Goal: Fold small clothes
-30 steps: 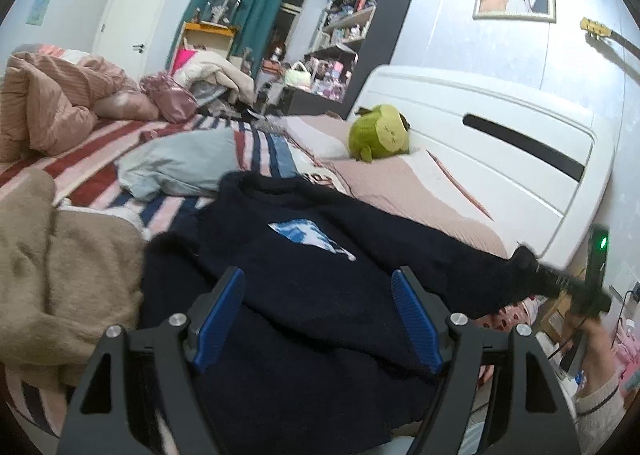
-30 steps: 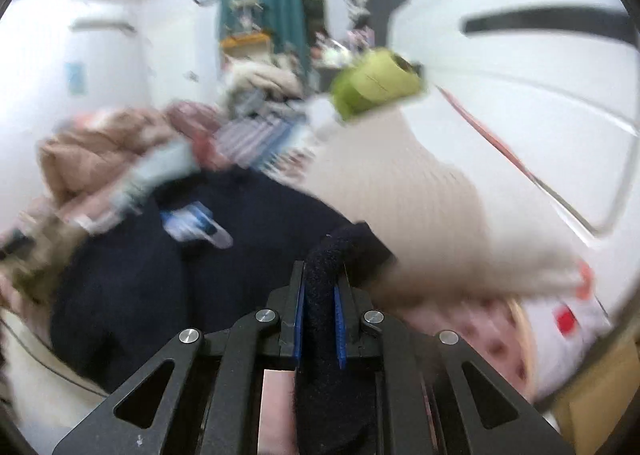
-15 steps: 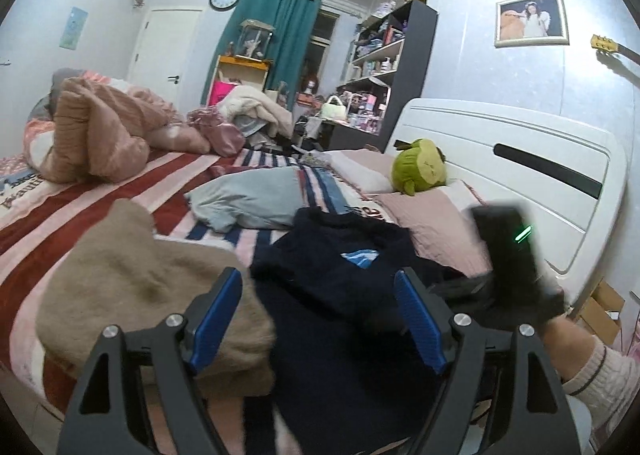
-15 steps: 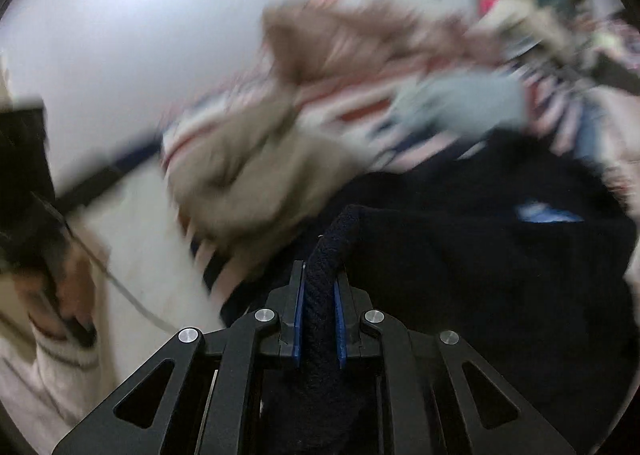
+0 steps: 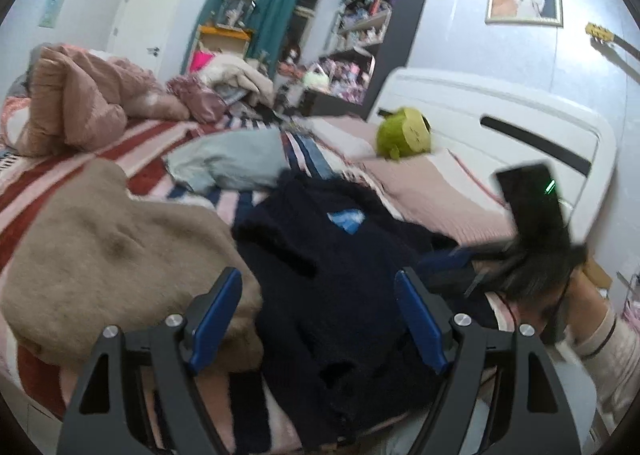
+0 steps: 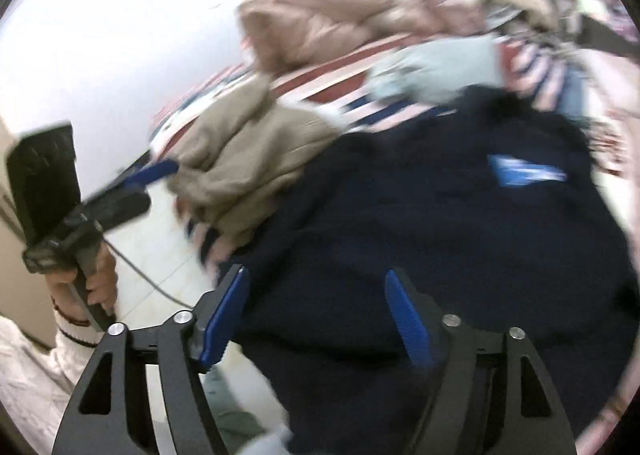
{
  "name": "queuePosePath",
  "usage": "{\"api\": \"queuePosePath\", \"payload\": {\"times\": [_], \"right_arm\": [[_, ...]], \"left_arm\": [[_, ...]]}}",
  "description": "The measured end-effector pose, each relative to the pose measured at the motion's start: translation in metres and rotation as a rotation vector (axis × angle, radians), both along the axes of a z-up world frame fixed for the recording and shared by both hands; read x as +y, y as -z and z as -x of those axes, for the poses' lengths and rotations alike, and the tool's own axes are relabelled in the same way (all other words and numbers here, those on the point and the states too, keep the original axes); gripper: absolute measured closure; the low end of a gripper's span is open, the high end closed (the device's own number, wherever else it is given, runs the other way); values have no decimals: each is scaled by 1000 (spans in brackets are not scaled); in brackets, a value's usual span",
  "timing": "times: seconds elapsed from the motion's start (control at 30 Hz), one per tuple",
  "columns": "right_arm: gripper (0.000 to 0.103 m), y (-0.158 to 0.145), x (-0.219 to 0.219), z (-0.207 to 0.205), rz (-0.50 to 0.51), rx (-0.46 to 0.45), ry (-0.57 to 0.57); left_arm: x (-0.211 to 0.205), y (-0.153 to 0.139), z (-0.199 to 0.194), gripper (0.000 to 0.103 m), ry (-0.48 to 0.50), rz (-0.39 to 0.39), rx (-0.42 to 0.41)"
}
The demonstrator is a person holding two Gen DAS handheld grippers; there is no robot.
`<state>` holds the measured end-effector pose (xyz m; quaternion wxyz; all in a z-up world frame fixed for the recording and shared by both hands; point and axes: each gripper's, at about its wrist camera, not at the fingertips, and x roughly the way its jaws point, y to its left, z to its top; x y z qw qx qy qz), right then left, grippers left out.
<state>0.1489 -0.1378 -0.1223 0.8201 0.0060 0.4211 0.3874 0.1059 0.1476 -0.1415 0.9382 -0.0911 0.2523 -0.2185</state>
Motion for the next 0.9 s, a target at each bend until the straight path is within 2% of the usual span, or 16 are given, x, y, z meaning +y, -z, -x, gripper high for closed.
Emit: {"api": "queuePosePath", "payload": {"times": [0.03,0.13,0.27,0.4,0.6,0.67,0.73,0.77,0.83,0.9], "right_arm": [[31,-1,-15,3,6,-9,40],[20,3,-72,17,7,-7,171],[0,26,-135,40,-33,27,317],[0,55,-171,59,4,24,401],[0,93,-169,62,-54,87,369],[0,99,-165,62,-51,82,366],[0,101,-166,66,-53,70,362],[1,101,-167,67,-66,69,359],[3,104,-167,68,-100,78,339],[7,105,-159,67,-84,72,326]], "left_arm": [[-2,4,-1,27,10,-4,14],[-8,22,-2,27,39,-17,74],[-13,53,-7,23,42,-21,185],[-15,79,-9,23,8,4,280],[-21,100,-18,23,-23,56,364],[-24,101,-19,23,-34,62,363],[-29,100,-22,29,-37,59,360],[-31,100,-23,35,-37,59,362],[-38,101,-28,42,-48,52,359],[-43,102,-34,50,-40,70,348]]}}
